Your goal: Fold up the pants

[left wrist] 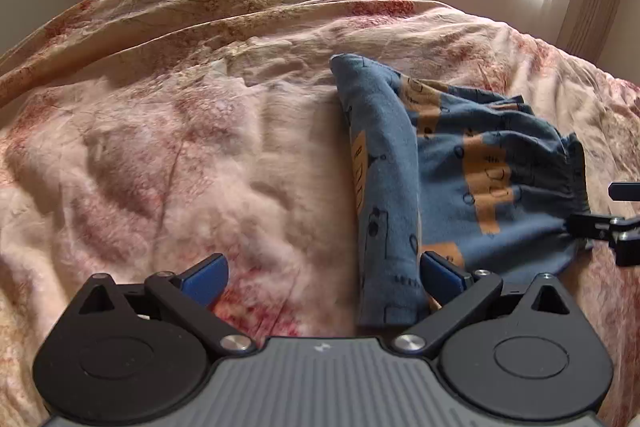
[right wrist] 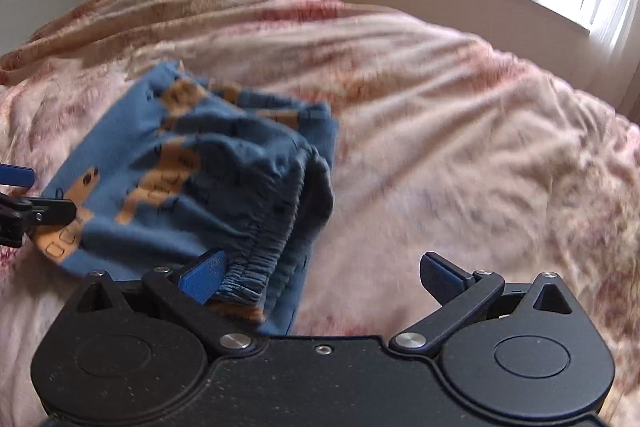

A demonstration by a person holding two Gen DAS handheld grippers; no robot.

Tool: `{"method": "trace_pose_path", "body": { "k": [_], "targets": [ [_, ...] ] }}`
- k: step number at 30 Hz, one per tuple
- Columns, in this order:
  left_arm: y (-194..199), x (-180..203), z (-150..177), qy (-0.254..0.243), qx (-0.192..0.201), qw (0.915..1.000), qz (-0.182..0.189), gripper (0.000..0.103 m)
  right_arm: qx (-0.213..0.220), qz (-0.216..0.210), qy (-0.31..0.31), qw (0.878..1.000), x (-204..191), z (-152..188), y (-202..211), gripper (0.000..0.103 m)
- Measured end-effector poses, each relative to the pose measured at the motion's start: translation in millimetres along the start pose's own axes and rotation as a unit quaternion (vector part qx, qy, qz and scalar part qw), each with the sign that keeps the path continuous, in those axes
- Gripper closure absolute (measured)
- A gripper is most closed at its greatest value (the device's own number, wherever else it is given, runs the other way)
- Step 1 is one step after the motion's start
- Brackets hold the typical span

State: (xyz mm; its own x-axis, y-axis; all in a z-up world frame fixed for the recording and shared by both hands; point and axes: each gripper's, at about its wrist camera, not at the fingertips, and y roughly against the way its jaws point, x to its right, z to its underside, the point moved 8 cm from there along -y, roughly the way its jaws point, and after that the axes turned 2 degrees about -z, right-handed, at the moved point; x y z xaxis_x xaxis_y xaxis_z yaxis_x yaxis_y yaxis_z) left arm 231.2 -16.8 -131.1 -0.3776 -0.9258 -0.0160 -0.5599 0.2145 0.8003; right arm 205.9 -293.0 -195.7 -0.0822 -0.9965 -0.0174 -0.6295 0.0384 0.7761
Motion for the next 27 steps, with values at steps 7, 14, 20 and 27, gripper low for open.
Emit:
{"method": "trace_pose_path", "body": {
  "k": [7,14,20,27],
  "targets": [
    [18.7,-4.5,10.4,-0.01,0.002,0.9994,-0.034,0.0,0.015,0.012,-0.004,1.0,0.2,5.5,31.0,0.001],
    [40.4,-10.7,9.8,0.004,0.035,0.9988,-0.033,0.0,0.051,-0.007,-0.02,0.998,-3.0,5.3,42.6,0.001],
    [44.9,5.7,0.9,-0.005,0.072,0.9974,0.003,0.0,0.082,-0.051,-0.042,0.994,-6.3,-1.2,46.4,0.001],
    [40.7,19.7,2.8,-0.044,0.078,0.9959,-0.006,0.0,0.082,-0.055,-0.047,0.994,-6.8,0.3,38.6,0.001]
  ]
}}
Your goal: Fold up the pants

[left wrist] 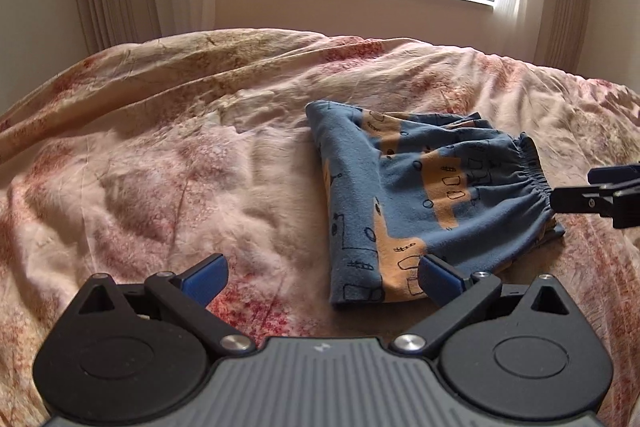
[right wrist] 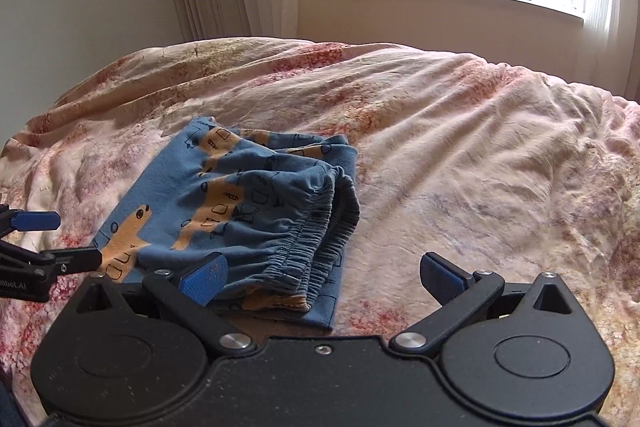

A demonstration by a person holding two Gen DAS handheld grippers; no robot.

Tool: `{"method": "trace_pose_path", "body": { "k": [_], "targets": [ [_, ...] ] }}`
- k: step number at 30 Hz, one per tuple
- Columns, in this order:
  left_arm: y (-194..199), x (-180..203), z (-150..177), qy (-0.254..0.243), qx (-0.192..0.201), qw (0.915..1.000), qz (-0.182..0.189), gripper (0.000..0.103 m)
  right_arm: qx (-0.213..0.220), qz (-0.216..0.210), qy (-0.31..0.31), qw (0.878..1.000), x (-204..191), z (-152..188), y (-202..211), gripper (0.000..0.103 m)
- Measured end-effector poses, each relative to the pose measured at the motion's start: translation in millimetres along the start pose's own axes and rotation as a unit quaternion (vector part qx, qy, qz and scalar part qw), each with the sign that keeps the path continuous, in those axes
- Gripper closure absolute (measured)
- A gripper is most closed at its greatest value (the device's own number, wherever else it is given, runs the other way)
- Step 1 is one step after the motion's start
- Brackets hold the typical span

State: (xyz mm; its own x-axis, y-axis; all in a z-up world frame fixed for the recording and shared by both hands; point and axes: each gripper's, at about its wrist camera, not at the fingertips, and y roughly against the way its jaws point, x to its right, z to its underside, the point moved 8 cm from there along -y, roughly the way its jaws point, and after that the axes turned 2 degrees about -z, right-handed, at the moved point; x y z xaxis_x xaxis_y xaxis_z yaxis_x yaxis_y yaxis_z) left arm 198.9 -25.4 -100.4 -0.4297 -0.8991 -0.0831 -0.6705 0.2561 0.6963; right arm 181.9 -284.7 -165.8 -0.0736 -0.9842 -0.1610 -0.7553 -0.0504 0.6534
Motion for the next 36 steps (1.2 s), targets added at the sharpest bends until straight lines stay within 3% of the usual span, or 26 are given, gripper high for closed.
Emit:
{"method": "trace_pose_path", "body": {
  "k": [9,17,20,23,26,30,33,36],
  "targets": [
    [-1.3,8.4,0.4,-0.024,0.001,0.9996,0.011,0.0,0.015,-0.014,-0.022,1.0,-0.5,-4.7,-5.9,0.001],
    [-6.4,9.2,1.2,-0.012,-0.006,0.9993,0.035,0.0,0.013,-0.027,-0.03,0.999,-1.5,-5.9,-16.8,0.001],
    [-8.3,8.7,0.1,0.003,-0.001,0.9986,0.053,0.0,0.02,-0.05,-0.018,0.998,-4.2,-13.2,-23.4,0.001],
    [-12.7,7.8,-4.6,0.03,0.017,0.996,0.083,0.0,0.04,-0.111,0.021,0.993,-10.2,-23.7,-30.4,0.001],
    [-20.9,6.1,-12.2,0.062,0.031,0.9915,0.11,0.0,0.053,-0.142,0.024,0.988,-4.5,-34.3,-41.8,0.001],
    [-33.2,0.2,-11.3,0.104,0.031,0.9839,0.142,0.0,0.052,-0.178,-0.053,0.981,22.2,-47.5,-60.7,0.001],
    [-44.4,-4.5,-6.5,0.146,0.008,0.973,0.178,0.0,0.035,-0.203,-0.092,0.974,39.6,-52.3,-77.8,0.001],
    [-46.6,-10.4,-7.7,0.185,0.013,0.9583,0.217,0.0,0.017,-0.244,-0.131,0.961,46.9,-54.5,-92.4,0.001]
  ]
}}
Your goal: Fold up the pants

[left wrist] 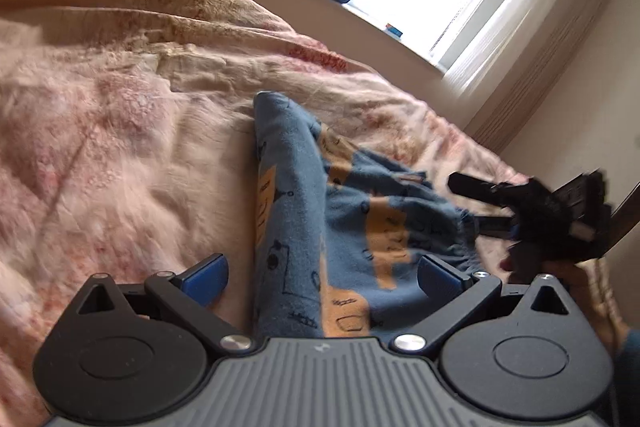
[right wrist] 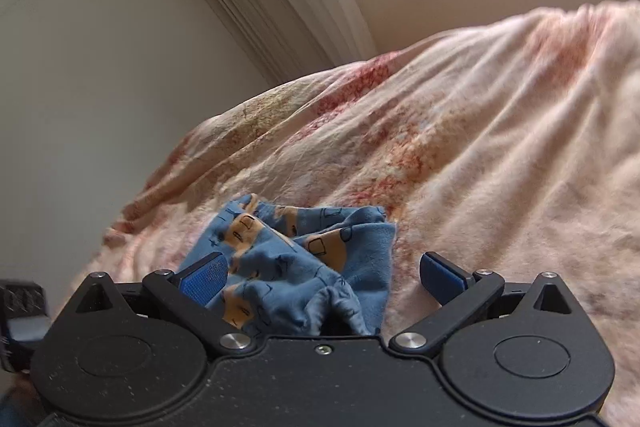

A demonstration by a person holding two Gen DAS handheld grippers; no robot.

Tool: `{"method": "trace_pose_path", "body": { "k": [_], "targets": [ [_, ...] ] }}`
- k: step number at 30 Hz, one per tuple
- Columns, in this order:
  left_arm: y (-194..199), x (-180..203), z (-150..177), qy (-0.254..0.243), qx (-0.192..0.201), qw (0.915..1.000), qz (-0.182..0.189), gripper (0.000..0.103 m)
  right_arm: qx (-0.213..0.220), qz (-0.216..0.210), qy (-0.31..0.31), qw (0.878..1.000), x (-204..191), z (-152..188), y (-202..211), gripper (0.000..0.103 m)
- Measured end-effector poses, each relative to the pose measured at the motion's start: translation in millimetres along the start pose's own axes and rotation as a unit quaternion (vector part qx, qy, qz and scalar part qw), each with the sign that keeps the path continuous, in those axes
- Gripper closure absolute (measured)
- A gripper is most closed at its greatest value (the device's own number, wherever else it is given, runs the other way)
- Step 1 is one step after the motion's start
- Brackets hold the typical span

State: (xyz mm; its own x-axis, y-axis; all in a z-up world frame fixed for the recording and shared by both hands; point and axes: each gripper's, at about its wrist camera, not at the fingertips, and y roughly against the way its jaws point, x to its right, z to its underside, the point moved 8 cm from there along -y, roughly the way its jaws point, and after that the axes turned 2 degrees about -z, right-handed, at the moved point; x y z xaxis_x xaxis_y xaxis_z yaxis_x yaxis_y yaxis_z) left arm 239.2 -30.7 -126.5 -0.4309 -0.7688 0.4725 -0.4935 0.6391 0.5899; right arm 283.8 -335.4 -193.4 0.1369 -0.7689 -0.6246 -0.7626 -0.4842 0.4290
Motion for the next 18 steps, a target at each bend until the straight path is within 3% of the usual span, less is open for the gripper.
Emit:
{"method": "trace_pose_path", "body": {
  "k": [3,11,18],
  "targets": [
    [-0.3,-3.4,-2.6,0.001,0.007,1.0,-0.003,0.0,-0.001,-0.018,-0.02,1.0,4.8,-0.2,-3.4,0.003],
    [-11.1,-0.6,9.5,-0.06,-0.014,0.997,-0.048,0.0,-0.003,0.037,-0.029,0.999,19.3,3.6,-1.9,0.046],
    [-9.7,2.8,10.9,-0.076,-0.018,0.9955,-0.055,0.001,0.003,0.065,-0.008,0.998,17.2,10.2,-4.9,0.05]
  ]
}}
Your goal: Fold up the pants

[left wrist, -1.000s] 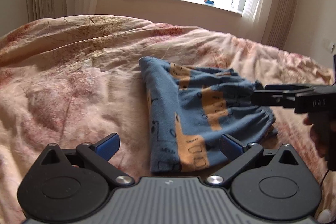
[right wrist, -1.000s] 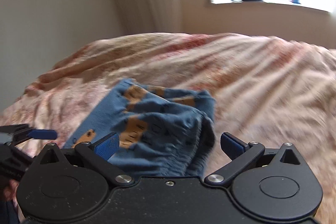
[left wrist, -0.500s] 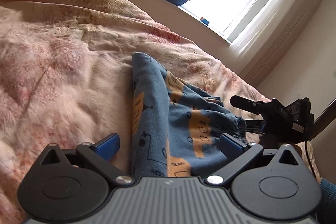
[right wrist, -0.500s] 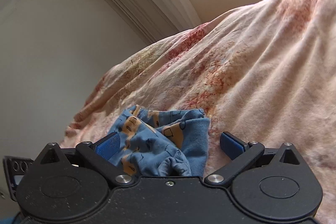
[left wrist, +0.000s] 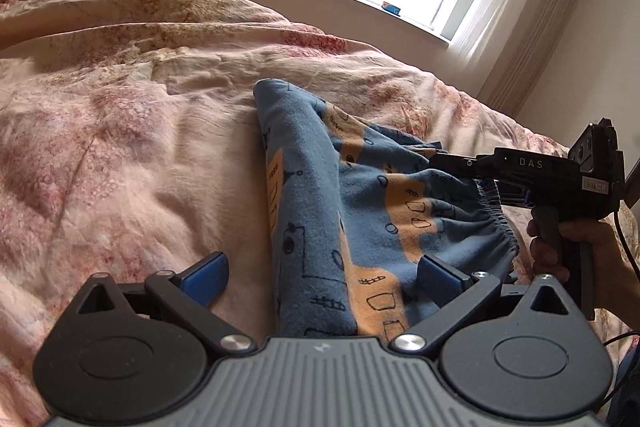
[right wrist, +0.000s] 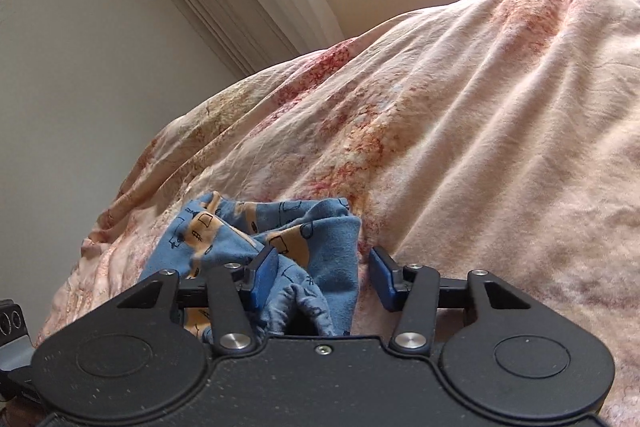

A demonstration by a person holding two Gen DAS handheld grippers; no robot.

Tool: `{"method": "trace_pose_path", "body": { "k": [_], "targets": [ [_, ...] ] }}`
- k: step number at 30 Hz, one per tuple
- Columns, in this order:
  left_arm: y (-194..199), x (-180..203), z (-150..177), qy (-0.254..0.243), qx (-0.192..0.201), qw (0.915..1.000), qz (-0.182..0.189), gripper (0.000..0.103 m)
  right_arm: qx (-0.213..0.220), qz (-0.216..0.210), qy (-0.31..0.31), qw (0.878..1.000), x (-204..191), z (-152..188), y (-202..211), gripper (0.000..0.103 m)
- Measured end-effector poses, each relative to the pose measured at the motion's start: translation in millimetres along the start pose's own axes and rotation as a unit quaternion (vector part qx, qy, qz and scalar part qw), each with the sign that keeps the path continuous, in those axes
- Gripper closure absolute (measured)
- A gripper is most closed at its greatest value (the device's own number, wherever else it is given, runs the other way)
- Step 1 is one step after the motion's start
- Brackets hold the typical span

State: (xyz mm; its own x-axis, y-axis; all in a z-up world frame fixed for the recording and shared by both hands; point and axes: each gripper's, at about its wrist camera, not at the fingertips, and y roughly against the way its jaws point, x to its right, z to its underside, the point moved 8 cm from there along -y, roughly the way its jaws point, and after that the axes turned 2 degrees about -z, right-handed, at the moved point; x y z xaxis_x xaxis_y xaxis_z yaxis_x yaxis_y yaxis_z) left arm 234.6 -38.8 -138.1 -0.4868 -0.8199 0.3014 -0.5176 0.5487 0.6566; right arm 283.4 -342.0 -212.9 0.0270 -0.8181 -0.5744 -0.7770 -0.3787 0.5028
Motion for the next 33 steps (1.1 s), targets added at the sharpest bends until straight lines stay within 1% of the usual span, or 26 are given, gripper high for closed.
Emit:
{"method": "trace_pose_path", "body": {
  "k": [2,6,14,19,20,21,22,23,24,26,29,30,32,33],
  "targets": [
    [1.1,-0.4,-0.9,0.001,0.003,1.0,-0.001,0.003,0.002,-0.002,-0.006,1.0,1.6,-0.1,0.4,0.05],
    [1.7,-1.2,-1.5,-0.01,0.004,0.9998,-0.014,0.011,0.006,-0.002,-0.002,1.0,1.9,2.0,-1.0,0.05],
    [2.2,-5.2,-2.9,-0.004,0.004,0.9998,-0.018,0.017,0.01,0.0,0.002,1.0,-0.7,3.9,-3.4,0.05],
    [3.1,-7.7,-3.2,0.0,0.003,0.9998,-0.017,0.027,0.012,-0.001,0.001,1.0,-0.1,3.7,-2.6,0.05],
    [3.4,-8.9,-3.6,0.003,0.004,0.9999,-0.016,0.031,0.013,-0.002,0.0,1.0,0.0,3.8,-2.6,0.051],
    [3.8,-10.4,-4.1,0.008,0.006,0.9999,-0.013,0.039,0.013,-0.001,0.0,1.0,0.0,4.2,-2.8,0.052],
    [3.5,-12.1,-4.6,0.017,0.007,0.9998,-0.007,0.043,0.013,0.0,-0.001,1.0,0.2,5.0,-3.0,0.058],
    [3.6,-13.7,-4.5,0.028,0.005,0.9996,0.003,0.05,0.013,-0.002,-0.002,1.0,-0.1,5.8,-4.0,0.062],
    [3.1,-14.7,-4.1,0.039,0.003,0.9992,0.013,0.056,0.014,-0.002,-0.005,1.0,-0.2,6.3,-4.6,0.063],
    [1.3,-14.4,-2.9,0.05,-0.002,0.9985,0.024,0.064,0.016,-0.002,-0.009,1.0,-0.6,5.8,-5.1,0.066],
    [0.9,-12.3,-2.3,0.039,-0.003,0.9991,0.019,0.067,0.02,0.0,-0.013,1.0,-1.5,5.7,-5.0,0.071],
    [0.5,-12.2,-2.7,0.042,-0.005,0.9989,0.018,0.068,0.023,0.004,-0.01,1.0,-2.8,6.0,-4.9,0.072],
    [-0.4,-13.3,-3.4,0.051,-0.012,0.9985,0.013,0.07,0.032,0.018,0.003,0.999,-7.9,7.4,-4.1,0.077],
    [-0.5,-13.4,-3.7,0.054,-0.015,0.9984,0.009,0.072,0.036,0.028,0.012,0.999,-11.4,7.8,-3.5,0.078]
  ]
}}
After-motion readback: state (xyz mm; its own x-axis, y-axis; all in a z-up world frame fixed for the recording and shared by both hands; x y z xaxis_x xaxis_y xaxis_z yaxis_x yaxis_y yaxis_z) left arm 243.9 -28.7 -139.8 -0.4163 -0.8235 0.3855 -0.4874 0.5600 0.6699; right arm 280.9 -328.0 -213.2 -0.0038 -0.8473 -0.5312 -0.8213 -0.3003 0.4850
